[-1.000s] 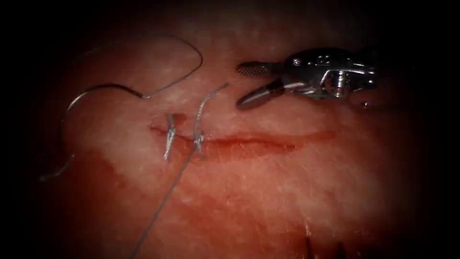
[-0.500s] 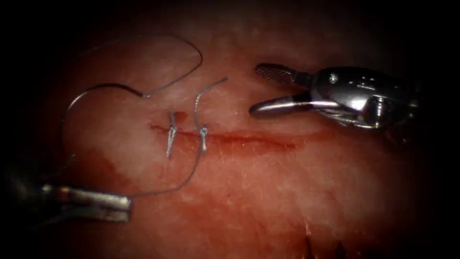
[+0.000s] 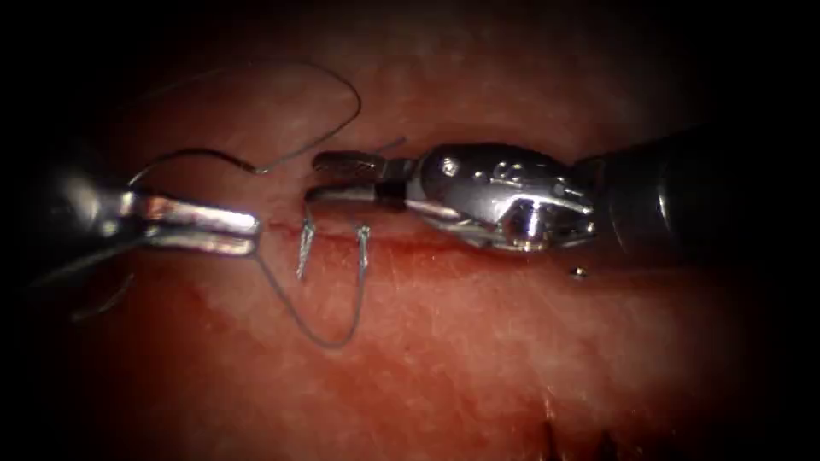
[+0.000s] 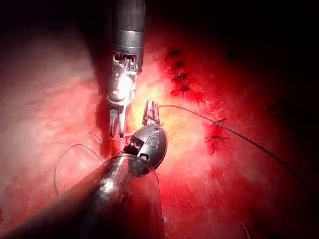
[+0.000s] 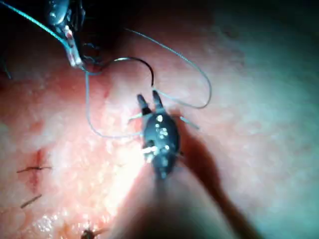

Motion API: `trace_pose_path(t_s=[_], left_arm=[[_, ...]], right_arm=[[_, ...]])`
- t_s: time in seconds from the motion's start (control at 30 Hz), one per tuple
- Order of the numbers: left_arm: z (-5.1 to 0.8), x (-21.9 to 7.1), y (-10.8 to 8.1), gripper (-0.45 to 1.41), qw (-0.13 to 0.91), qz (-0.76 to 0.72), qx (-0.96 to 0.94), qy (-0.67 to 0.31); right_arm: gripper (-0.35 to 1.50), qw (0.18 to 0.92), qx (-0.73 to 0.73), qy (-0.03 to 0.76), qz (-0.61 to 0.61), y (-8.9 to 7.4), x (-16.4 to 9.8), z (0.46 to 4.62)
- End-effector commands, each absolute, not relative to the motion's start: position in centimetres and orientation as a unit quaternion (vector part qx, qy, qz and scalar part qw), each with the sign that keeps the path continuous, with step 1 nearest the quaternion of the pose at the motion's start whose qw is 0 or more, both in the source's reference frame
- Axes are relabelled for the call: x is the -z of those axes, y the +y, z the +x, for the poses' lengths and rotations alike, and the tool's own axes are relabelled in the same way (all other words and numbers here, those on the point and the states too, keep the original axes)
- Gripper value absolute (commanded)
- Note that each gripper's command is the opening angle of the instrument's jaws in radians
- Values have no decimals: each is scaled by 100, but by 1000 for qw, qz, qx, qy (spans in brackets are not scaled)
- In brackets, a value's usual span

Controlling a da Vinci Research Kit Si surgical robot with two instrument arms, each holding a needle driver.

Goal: Wound Closure

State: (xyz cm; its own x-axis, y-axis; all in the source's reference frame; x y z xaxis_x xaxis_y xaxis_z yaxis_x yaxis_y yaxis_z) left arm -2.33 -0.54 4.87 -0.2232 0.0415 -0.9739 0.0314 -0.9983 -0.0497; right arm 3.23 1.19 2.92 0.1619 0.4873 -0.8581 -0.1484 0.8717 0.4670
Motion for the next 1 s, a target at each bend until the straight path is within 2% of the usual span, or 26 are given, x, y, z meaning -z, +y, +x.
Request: trace_pose_path(t_s=[0.03, 0.3, 0.73, 0.93, 1.0], left_arm=[[-238, -491, -60, -45, 5, -629, -777, -30], [-267, -511, -33, -45, 3, -650, -759, -30], [-283, -576, -16, -45, -14, -657, -754, -11], [-277, -625, -21, -45, -1, -651, -759, -8], [-276, -639, -25, -45, 2, -648, -761, -7]], right_arm=[[-20, 749, -211, 613, 141, 105, -296, 331], [-3, 742, -203, 622, 143, 85, -290, 338], [-6, 715, -182, 657, 153, 67, -282, 342], [-1, 693, -185, 683, 142, 64, -282, 334], [-10, 682, -192, 692, 141, 64, -282, 330]])
